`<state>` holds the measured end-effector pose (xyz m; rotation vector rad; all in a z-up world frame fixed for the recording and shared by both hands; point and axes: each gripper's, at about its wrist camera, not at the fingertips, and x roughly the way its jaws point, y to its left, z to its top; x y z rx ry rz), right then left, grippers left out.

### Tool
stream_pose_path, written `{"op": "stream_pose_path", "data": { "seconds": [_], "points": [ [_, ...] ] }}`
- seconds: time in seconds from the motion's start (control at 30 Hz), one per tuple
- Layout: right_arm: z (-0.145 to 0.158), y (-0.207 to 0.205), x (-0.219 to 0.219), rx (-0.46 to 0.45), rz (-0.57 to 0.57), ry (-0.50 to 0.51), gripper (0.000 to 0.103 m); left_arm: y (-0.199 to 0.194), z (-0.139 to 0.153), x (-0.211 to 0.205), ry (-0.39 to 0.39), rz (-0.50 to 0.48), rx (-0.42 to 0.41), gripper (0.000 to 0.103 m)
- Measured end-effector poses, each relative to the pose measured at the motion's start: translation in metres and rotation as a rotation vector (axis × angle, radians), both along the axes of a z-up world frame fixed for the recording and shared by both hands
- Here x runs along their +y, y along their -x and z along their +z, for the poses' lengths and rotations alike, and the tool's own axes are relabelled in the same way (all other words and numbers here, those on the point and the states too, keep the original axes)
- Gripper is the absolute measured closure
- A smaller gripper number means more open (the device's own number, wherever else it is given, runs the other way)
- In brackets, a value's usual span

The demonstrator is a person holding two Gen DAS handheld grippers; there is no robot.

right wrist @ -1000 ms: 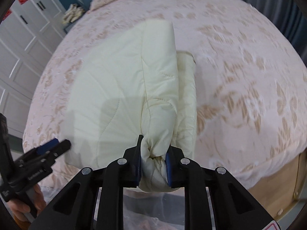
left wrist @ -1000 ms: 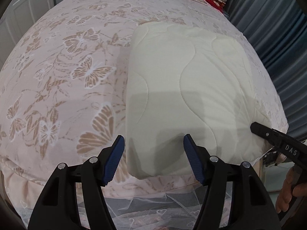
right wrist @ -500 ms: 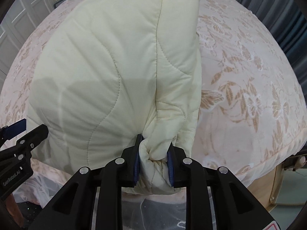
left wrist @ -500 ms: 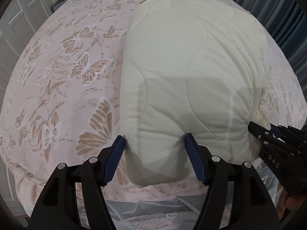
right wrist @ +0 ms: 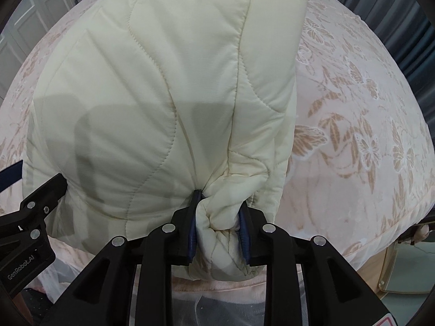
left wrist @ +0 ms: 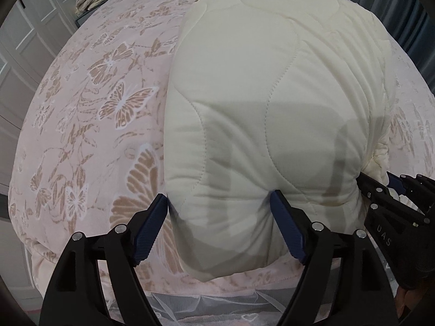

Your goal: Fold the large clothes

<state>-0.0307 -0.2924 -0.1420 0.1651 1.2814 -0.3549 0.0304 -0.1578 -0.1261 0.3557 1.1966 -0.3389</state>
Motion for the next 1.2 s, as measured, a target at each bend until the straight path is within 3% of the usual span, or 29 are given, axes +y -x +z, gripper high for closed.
{"op": "stream_pose_path", "data": {
  "seconds": [0.9,1.0,1.07,1.2],
  "points": [
    [0.005,0.005,-0.013,-0.036,-0.045,-0.069,0.074,-0.012,0.004,-0.008,-0.024,0.012,0.002,0.016],
    [0.024,0.011,-0.017,-0.06,-0.059,-0.082,0.066,-0.015,0.017,-0.003,0.001,0.024,0.008,0.017],
    [0.039,0.016,-0.021,-0.09,-0.082,-0.092,0.047,-0.018,0.03,0.0,0.035,0.031,0.004,0.017],
    [0.059,0.023,-0.036,-0.171,-0.117,-0.143,0.035,-0.031,0.052,0.004,0.101,0.056,-0.014,0.007]
  ]
}}
